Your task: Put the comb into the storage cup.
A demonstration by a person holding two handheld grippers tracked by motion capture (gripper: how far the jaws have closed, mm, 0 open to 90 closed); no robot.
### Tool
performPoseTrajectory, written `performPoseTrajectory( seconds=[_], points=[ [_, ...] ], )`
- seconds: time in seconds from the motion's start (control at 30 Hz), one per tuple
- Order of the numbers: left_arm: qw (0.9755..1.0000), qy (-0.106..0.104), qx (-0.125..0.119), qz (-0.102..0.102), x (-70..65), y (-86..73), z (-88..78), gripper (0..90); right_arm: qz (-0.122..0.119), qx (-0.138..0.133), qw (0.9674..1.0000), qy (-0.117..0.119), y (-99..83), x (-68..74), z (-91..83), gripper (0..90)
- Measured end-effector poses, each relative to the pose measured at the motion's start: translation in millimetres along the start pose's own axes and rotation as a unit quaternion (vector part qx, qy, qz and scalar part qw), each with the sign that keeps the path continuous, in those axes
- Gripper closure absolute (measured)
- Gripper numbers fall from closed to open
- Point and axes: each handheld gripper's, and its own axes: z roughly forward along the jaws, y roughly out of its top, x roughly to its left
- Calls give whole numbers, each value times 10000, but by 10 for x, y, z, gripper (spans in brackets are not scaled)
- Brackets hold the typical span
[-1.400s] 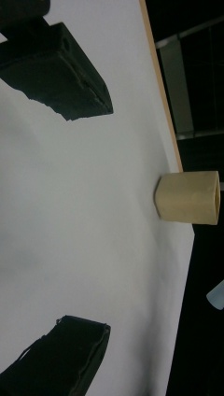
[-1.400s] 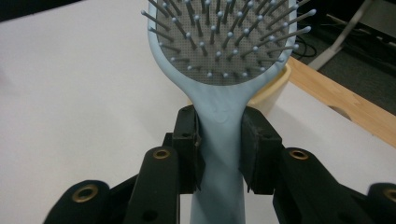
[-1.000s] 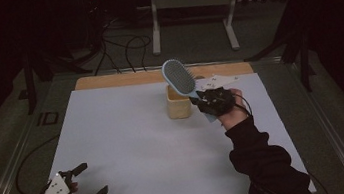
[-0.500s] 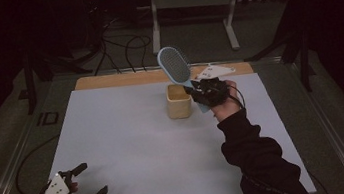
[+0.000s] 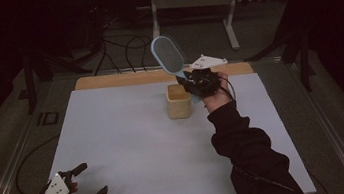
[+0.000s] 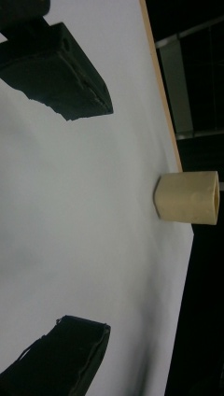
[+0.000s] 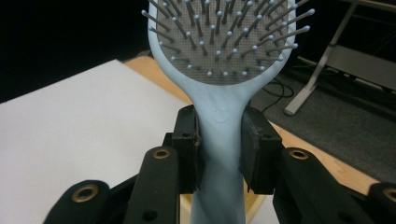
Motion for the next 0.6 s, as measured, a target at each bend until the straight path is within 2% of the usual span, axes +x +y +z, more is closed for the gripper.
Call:
performPoseTrajectory(
  seconds=[0.13,0.43,0.6],
  points=[
    [10000,2,-8,-19,4,-4,-5,0,93,-128,9999,30,35,-20,77,701],
    [10000,13,-18,-45,6,-8,-12,0,89,-195,9998,-37,108,-46,205,701],
    [10000,8,-11,-51,6,-8,-13,0,240,-327,9991,-85,144,-66,282,701]
  ],
)
